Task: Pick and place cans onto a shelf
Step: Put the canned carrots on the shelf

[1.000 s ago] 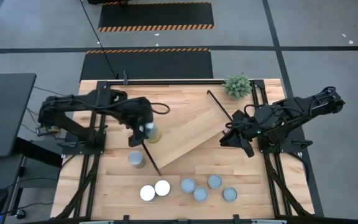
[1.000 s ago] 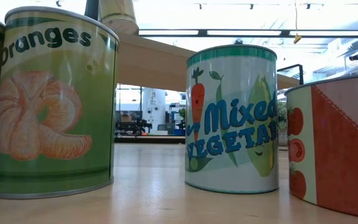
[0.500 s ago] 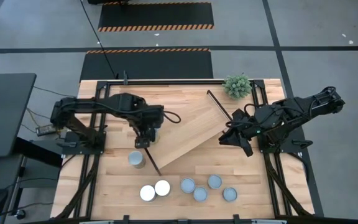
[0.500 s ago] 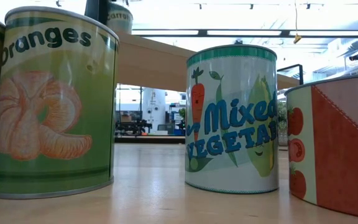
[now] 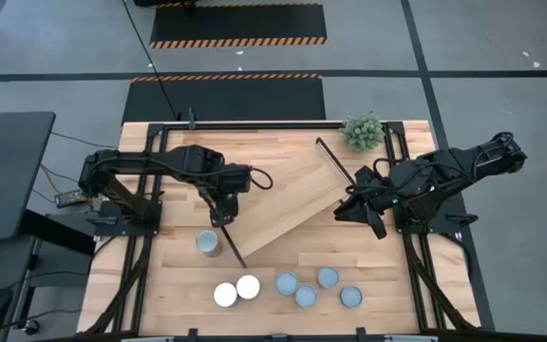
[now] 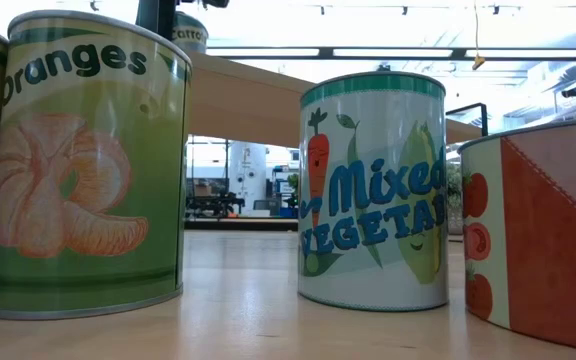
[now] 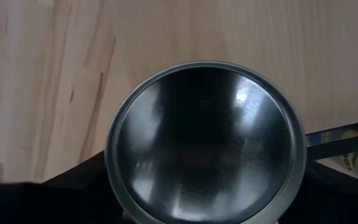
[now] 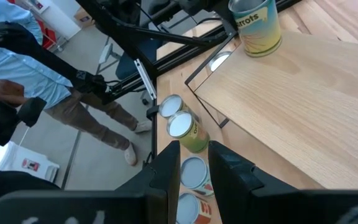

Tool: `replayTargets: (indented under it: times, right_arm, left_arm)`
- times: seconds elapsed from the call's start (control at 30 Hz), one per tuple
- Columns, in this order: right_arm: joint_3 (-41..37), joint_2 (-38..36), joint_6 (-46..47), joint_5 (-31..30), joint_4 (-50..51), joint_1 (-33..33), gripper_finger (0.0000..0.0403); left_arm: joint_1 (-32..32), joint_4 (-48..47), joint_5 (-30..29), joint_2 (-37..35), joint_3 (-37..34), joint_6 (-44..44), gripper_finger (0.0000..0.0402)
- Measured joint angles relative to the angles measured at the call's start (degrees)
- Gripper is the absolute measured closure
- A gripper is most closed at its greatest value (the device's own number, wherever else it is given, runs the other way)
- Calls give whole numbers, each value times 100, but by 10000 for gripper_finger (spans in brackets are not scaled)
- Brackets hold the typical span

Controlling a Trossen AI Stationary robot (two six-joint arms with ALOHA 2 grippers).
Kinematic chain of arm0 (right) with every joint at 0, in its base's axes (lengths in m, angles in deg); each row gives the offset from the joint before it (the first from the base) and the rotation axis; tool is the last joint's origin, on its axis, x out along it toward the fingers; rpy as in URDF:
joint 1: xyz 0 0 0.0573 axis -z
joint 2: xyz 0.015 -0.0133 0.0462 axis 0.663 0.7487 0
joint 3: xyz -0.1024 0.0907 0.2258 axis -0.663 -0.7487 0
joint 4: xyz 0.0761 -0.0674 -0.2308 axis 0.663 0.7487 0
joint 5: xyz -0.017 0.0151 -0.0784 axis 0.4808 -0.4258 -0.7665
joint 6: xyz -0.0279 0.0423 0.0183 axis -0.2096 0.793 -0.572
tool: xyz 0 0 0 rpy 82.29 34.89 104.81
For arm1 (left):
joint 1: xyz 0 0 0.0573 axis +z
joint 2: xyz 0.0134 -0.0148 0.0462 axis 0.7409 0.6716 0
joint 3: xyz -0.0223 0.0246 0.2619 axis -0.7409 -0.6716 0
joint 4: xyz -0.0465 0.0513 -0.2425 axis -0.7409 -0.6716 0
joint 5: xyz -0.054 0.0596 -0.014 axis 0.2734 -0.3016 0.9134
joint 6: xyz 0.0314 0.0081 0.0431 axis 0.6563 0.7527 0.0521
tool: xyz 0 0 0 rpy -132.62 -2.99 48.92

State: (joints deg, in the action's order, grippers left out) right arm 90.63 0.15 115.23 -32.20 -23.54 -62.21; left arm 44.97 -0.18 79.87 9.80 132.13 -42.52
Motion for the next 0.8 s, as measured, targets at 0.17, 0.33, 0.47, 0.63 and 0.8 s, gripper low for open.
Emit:
replayTargets:
  times: [0.17,0.33,0.47,0.63,0.8]
  right_arm:
    - [0,0,0,0,0,1,313]
    - [0,0,-50,0,-1,2,313]
    - [0,0,-61,2,0,2,313]
    - [0,0,-62,2,0,2,313]
    - [0,0,-92,4,-2,1,313]
  left_arm:
    - [-2,-12,95,0,0,-226,94]
    - [-2,-2,149,0,-2,-35,87]
    - [-2,46,184,0,-4,14,86]
    - [-4,99,238,0,-4,117,85]
    - [15,121,450,-2,-4,-16,85]
